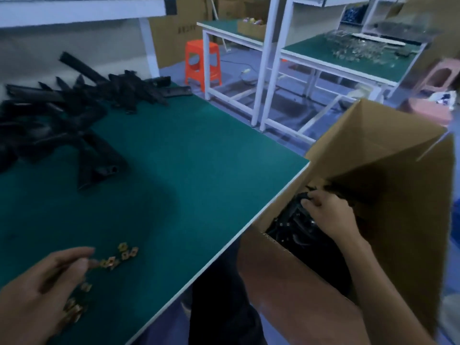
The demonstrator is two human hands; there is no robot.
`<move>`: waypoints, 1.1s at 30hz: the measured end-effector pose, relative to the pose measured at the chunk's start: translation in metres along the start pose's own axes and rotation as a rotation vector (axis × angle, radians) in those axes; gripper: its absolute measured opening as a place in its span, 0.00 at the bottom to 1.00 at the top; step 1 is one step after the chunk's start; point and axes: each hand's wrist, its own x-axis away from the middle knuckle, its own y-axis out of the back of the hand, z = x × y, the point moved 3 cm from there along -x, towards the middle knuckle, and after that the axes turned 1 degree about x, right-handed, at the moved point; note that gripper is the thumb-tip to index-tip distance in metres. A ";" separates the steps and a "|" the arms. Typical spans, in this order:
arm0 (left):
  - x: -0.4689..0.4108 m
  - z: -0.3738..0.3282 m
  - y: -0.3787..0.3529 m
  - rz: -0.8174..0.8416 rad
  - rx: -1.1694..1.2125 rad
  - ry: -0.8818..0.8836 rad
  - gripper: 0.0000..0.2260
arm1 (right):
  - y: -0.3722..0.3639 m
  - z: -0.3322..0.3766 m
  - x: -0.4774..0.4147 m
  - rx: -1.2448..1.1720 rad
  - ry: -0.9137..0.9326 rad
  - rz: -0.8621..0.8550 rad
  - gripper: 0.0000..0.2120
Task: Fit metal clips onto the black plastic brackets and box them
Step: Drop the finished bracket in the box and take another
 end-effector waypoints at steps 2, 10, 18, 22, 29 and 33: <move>0.025 -0.036 0.010 -0.054 0.063 0.012 0.17 | 0.007 0.062 -0.003 -0.131 0.145 -0.053 0.14; 0.052 -0.035 0.032 -0.224 0.224 0.097 0.17 | -0.047 0.312 0.023 -0.266 0.755 0.245 0.15; 0.080 -0.017 0.048 -0.277 0.325 0.120 0.16 | -0.138 0.422 0.022 0.141 0.969 0.277 0.20; 0.085 -0.005 0.054 -0.303 0.365 0.142 0.15 | -0.130 0.407 0.023 0.129 0.964 0.002 0.13; 0.062 -0.034 0.019 -0.184 0.152 0.008 0.09 | -0.062 0.345 0.065 -0.316 0.738 0.080 0.23; 0.043 -0.066 -0.033 0.026 0.152 -0.076 0.30 | -0.044 0.319 0.120 -0.429 0.729 0.225 0.29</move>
